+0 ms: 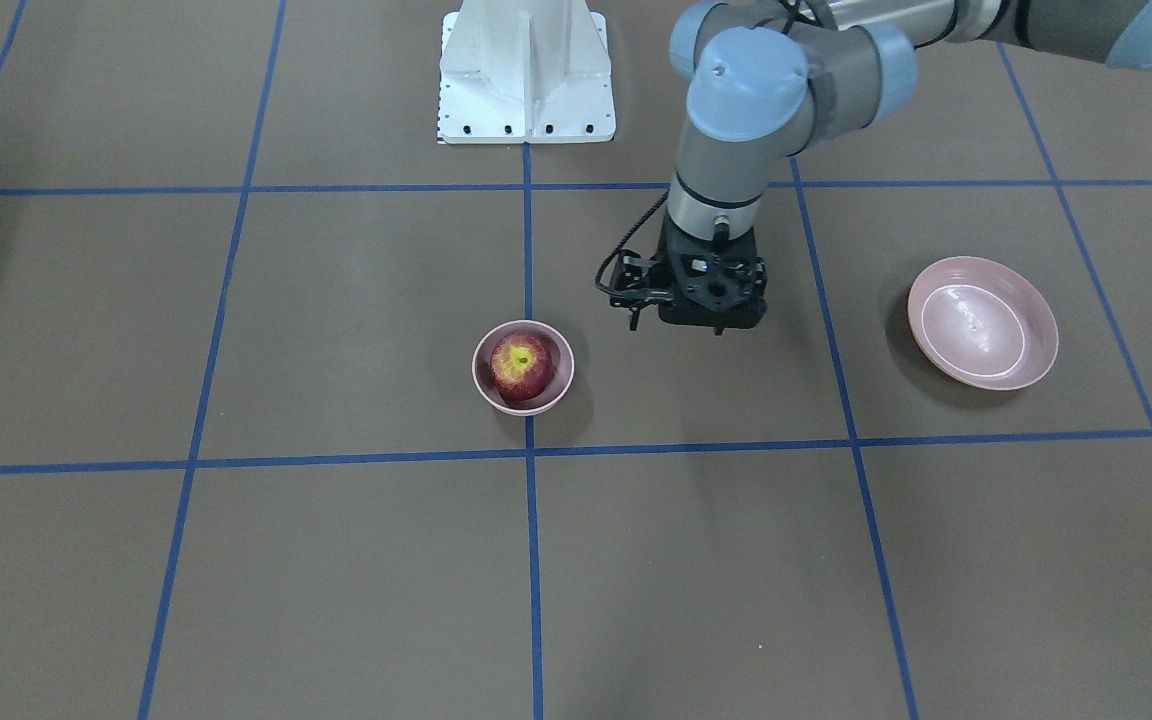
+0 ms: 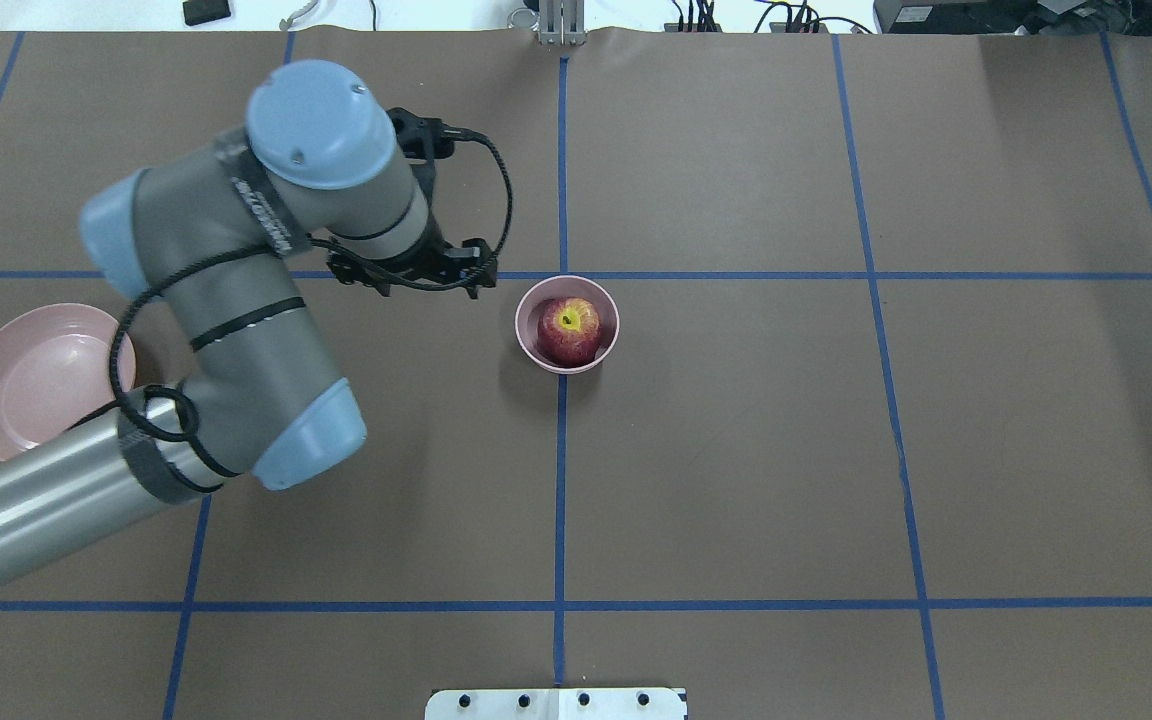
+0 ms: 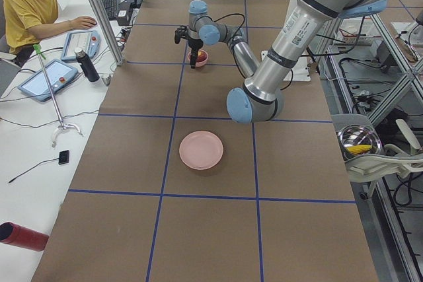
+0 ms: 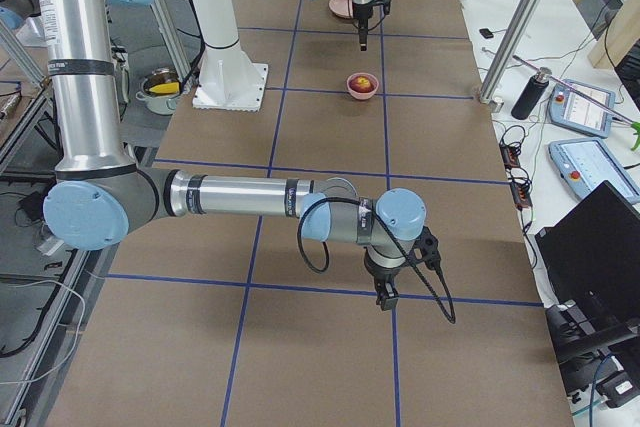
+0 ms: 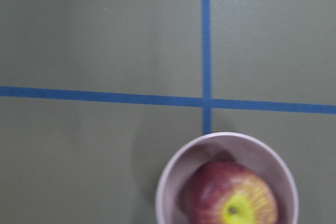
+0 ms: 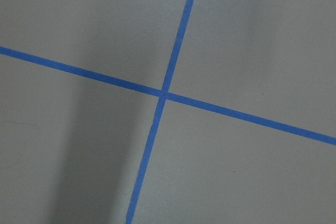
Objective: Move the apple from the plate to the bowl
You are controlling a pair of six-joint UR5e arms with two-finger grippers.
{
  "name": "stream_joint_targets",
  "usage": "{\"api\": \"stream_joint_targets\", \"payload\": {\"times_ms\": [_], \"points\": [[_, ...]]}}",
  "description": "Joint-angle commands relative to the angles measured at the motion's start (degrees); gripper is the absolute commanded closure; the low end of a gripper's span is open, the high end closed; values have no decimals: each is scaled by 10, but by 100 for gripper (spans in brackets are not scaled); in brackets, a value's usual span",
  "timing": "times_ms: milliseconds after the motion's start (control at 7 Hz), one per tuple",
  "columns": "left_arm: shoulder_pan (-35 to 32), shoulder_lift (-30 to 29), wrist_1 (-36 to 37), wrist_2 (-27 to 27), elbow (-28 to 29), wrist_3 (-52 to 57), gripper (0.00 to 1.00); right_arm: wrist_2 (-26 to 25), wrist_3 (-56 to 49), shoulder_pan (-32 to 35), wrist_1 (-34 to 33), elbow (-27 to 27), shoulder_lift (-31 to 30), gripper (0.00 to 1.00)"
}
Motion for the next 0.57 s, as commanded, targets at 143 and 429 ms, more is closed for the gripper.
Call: {"api": "stream_joint_targets", "payload": {"times_ms": [143,429], "points": [[-167,165,-2,-88,-11,324,3,-1,39,1,0,3,-9,0],[-310,245,-3,-168,21,489,3,-1,57,2,0,7,-13,0]]}}
